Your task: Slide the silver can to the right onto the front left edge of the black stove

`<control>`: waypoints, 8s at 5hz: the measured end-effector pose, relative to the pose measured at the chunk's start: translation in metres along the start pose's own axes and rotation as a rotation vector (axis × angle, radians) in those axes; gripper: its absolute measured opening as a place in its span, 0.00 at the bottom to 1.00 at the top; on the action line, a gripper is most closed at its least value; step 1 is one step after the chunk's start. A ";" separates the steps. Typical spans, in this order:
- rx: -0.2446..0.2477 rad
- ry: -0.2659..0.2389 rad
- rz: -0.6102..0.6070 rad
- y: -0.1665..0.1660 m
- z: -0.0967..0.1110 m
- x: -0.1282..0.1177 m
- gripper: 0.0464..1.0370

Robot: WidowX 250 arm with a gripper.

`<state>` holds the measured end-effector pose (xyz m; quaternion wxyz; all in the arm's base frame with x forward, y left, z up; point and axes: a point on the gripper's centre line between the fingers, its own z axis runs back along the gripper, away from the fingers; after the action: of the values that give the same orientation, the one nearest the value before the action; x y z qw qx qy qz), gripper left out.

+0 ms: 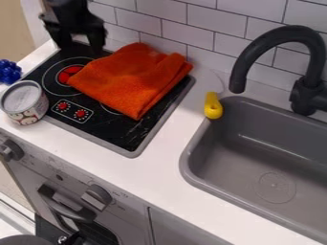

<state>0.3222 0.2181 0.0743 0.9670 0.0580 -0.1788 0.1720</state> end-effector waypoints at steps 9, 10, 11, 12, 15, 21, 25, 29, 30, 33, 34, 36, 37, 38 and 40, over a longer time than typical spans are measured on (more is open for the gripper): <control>0.369 0.013 1.089 0.139 -0.005 -0.076 0.96; 0.333 -0.003 1.183 0.132 -0.014 -0.085 0.96; 0.317 -0.018 1.238 0.122 -0.016 -0.088 0.96; 0.299 -0.063 1.229 0.114 -0.014 -0.091 0.96; 0.248 -0.175 1.277 0.095 -0.016 -0.087 0.96; 0.270 -0.136 1.321 0.068 -0.013 -0.091 0.96; 0.268 -0.120 1.322 0.057 -0.013 -0.103 0.96; 0.293 -0.083 1.359 0.036 -0.016 -0.119 0.96; 0.270 -0.083 1.384 0.031 -0.013 -0.116 0.96; 0.291 -0.083 1.387 0.019 -0.013 -0.115 0.96; 0.279 -0.091 1.384 0.019 -0.008 -0.113 0.96; 0.233 -0.112 1.387 0.041 0.004 -0.089 0.96; 0.243 -0.110 1.377 0.056 0.000 -0.084 0.96; 0.266 -0.106 1.345 0.064 -0.005 -0.089 0.96; 0.250 -0.142 1.196 0.077 0.000 -0.074 0.96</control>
<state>0.2305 0.2667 0.0513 0.6748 0.0718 -0.2227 0.6999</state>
